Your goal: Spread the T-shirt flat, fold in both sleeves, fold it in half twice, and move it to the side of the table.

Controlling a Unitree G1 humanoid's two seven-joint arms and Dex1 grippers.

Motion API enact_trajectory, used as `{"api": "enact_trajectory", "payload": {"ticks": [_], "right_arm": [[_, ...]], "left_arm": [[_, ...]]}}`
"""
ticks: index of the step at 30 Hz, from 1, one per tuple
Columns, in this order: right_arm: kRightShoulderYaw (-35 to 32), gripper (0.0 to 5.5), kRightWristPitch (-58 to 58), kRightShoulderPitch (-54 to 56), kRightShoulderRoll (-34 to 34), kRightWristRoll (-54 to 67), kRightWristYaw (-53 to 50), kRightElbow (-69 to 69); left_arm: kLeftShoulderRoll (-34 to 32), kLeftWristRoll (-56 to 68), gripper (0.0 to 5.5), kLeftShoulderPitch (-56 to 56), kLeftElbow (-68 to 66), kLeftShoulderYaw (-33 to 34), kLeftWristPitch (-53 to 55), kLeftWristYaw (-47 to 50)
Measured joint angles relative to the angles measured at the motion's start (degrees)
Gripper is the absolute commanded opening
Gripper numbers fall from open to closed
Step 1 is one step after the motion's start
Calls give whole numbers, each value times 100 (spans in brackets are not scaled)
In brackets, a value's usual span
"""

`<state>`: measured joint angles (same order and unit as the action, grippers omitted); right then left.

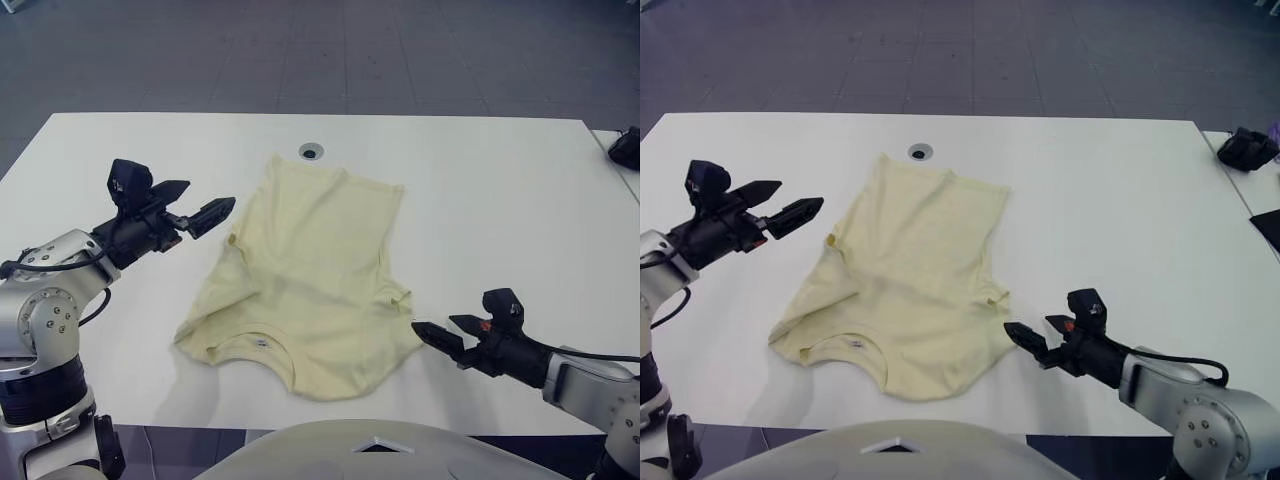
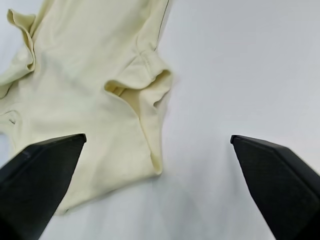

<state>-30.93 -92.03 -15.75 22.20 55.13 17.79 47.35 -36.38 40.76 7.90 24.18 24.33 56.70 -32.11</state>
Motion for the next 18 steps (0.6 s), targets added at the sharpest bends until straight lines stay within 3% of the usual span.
{"api": "enact_trajectory", "payload": {"ticks": [3, 11, 18], "right_arm": [[43, 515, 23, -120, -12, 529, -513, -63], [239, 375, 24, -222, -105, 1859, -1799, -235], [498, 264, 438, -408, 523, 3007, -2783, -618]], "left_arm": [[-7, 5, 540, 9, 33, -89, 25, 117], [-61, 10, 540, 135, -73, -282, 35, 151], [-101, 53, 540, 175, -72, -313, 96, 168]]}}
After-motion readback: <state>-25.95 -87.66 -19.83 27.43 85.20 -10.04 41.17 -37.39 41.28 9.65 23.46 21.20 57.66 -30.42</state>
